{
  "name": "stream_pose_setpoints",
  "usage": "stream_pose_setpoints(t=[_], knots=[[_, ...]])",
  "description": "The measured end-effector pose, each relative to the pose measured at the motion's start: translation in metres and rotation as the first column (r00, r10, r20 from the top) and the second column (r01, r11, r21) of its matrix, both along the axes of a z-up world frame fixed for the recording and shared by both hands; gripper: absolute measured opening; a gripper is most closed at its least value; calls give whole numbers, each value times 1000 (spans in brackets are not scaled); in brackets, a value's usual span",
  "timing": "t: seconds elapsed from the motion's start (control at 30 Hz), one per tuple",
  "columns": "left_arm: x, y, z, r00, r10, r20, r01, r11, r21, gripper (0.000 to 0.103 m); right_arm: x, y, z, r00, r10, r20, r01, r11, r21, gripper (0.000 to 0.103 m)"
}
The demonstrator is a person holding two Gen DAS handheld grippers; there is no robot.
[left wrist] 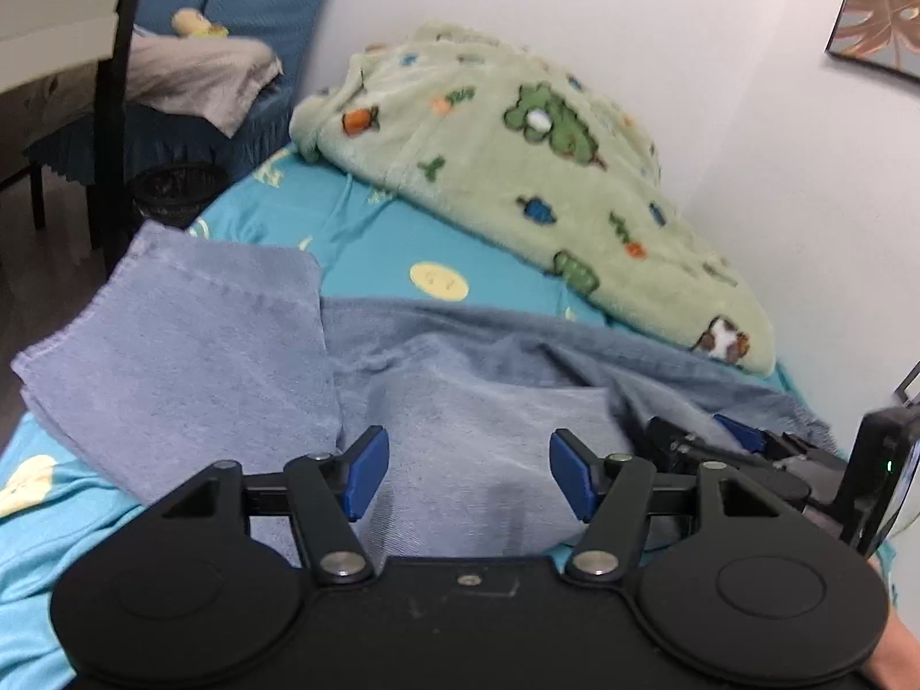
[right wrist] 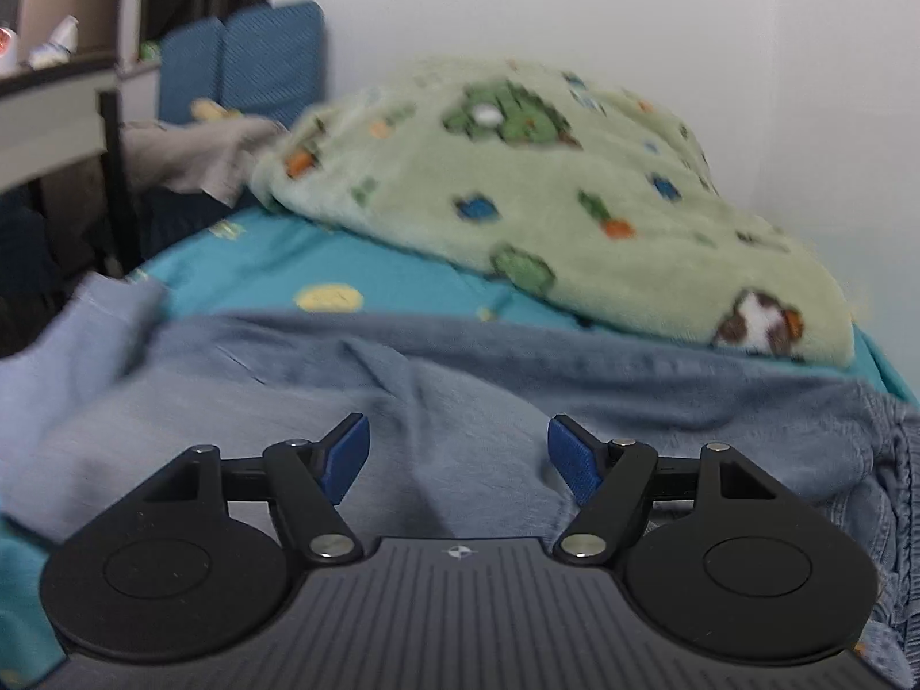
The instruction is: Fold clothes
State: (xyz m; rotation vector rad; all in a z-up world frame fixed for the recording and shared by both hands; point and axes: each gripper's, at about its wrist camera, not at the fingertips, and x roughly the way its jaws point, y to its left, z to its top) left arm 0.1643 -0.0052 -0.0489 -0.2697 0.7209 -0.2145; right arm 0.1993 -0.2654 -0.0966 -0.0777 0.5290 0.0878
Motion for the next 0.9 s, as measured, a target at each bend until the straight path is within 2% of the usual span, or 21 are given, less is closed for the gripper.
stream_pose_setpoints(t=[0.1,0.13,0.17,0.23,0.37,0.43,0.5,0.57,0.7,0.77,0.8,0.87,0.9], knots=[[14,1,-21,999,1,-49,0,1000,5,59,13,-7,-10,998,-55,-30,55,998,-8,53],[17,2,-26,998,4,-65,-3,1000,7,59,14,-8,-11,998,-61,-32,60,998,-9,36],[20,3,-30,997,5,-76,-5,1000,2,58,15,-9,-12,997,-66,-35,66,998,-10,24],[21,6,-32,996,6,-88,-8,1000,-24,58,11,-6,-10,997,-76,-16,76,997,-7,12],[14,14,-24,998,13,-62,-18,997,-80,59,-1,-7,4,997,-71,-17,72,996,61,9],[9,18,-18,999,21,-42,-25,994,-107,59,-9,-5,13,998,-65,4,64,997,46,8],[4,21,-11,999,30,-25,-34,989,-143,59,-27,-6,26,998,-50,24,49,997,60,8],[0,24,-5,999,31,-14,-33,981,-189,59,-52,-5,41,998,-35,52,34,999,31,8],[-9,29,5,1000,20,-2,-20,964,-267,59,-100,-6,57,1000,-4,29,3,999,42,8],[-14,29,8,1000,19,3,-18,960,-280,59,-117,-7,50,999,-7,-33,9,998,66,8],[-16,29,8,1000,19,0,-18,959,-283,59,-121,-6,39,995,-11,-94,20,996,92,8],[-19,29,7,1000,12,-17,-16,953,-301,59,-130,-6,18,976,-13,-217,45,989,142,8],[-21,29,6,1000,7,-26,-15,951,-310,59,-129,-3,8,965,-13,-261,49,990,129,8]])
